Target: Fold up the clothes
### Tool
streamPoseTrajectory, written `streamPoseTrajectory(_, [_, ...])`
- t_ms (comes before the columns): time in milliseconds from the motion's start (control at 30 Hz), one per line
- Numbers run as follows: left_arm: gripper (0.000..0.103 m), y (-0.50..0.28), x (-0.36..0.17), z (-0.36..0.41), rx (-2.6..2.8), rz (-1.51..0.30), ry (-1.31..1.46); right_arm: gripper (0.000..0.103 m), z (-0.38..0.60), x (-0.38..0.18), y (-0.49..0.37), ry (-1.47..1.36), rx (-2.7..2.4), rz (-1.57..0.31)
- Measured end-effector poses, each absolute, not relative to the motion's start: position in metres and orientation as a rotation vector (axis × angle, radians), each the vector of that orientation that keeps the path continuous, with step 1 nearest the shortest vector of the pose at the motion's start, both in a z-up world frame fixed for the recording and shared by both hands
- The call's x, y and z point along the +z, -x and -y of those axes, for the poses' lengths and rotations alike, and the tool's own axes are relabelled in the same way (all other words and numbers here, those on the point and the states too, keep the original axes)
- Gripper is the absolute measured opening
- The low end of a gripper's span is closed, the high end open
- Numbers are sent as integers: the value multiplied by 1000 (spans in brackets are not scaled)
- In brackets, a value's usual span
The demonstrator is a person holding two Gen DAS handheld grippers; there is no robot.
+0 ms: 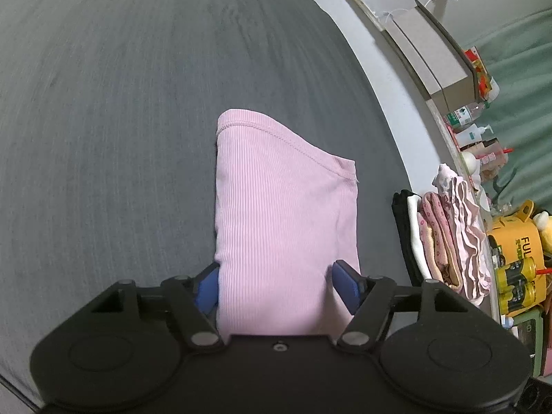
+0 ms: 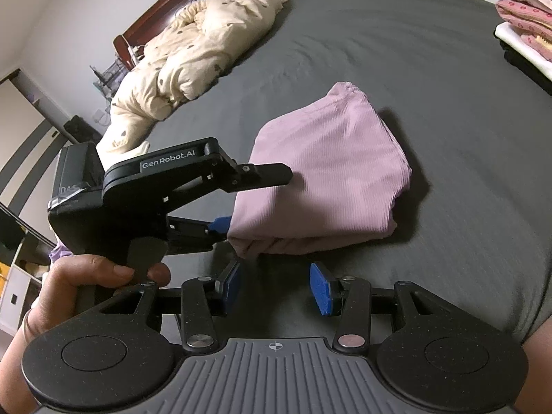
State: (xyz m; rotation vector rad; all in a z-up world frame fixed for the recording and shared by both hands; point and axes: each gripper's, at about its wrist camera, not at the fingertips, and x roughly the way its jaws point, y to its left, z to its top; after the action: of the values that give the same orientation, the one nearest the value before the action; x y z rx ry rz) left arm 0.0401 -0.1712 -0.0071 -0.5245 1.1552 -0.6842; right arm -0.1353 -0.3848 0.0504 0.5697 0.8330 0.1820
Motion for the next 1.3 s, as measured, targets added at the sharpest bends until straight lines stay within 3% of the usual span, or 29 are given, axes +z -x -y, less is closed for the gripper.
streamPoseTrajectory(1033, [66, -58, -21, 167, -708, -1198, 668, 45, 382, 59, 131, -531, 124, -833])
streamPoseTrajectory(1300, [65, -45, -24, 162, -725, -1241, 690, 45, 357, 61, 124, -290, 100, -861])
